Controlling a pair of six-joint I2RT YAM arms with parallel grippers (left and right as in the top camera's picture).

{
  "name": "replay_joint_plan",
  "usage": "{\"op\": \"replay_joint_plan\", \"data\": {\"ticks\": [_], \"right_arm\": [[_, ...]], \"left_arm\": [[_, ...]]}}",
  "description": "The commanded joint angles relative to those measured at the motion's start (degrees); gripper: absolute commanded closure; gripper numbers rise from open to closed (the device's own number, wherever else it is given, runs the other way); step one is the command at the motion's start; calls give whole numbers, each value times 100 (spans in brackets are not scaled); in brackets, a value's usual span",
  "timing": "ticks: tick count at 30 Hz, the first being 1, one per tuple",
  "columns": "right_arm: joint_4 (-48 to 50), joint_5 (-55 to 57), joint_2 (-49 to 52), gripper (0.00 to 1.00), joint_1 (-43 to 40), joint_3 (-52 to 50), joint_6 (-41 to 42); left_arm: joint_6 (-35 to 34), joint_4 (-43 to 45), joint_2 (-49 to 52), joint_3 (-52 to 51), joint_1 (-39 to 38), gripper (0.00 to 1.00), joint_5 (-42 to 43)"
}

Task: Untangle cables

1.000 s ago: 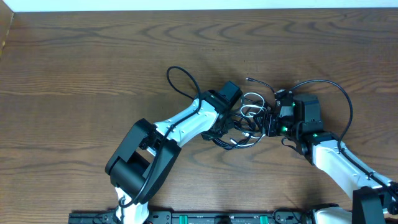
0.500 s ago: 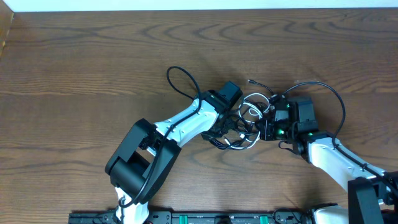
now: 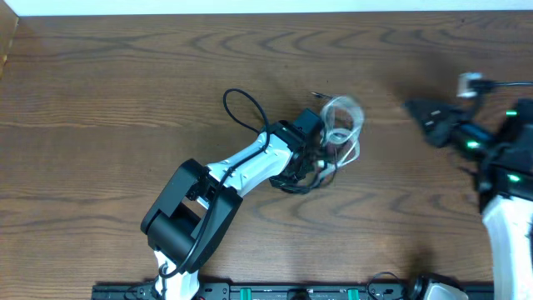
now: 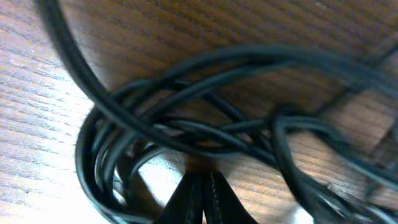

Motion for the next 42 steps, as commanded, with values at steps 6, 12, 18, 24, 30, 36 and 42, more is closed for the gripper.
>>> {"op": "replay_joint_plan", "data": {"ticks": [6,12,18,24,30,36,42], "right_arm": [[-160,85,-98,99,-863,734,-186],[-2131,595,-33,85,-459,713,-1239],[-3598,2153,201,76,667,514,-1665],[-2883,2522,636,52,1814,-302,-1567],[-1764,2592,1169,59,2179,-850,-1397],[-1019,2702,1694,56,2531,-964,-1399],[-44,3156,2096,46,3051,-964,-1399]], "left_arm": [[70,-79,164,-170,79,92,-348],[74,-83,164,-170,79,92,-345],[269,-125,164,-170,83,92,-317],[748,-122,164,-170,90,92,715],[1043,-151,164,-170,90,92,1309],[1043,-144,164,-170,90,92,1309],[1043,-144,164,-170,90,92,1307]]}}
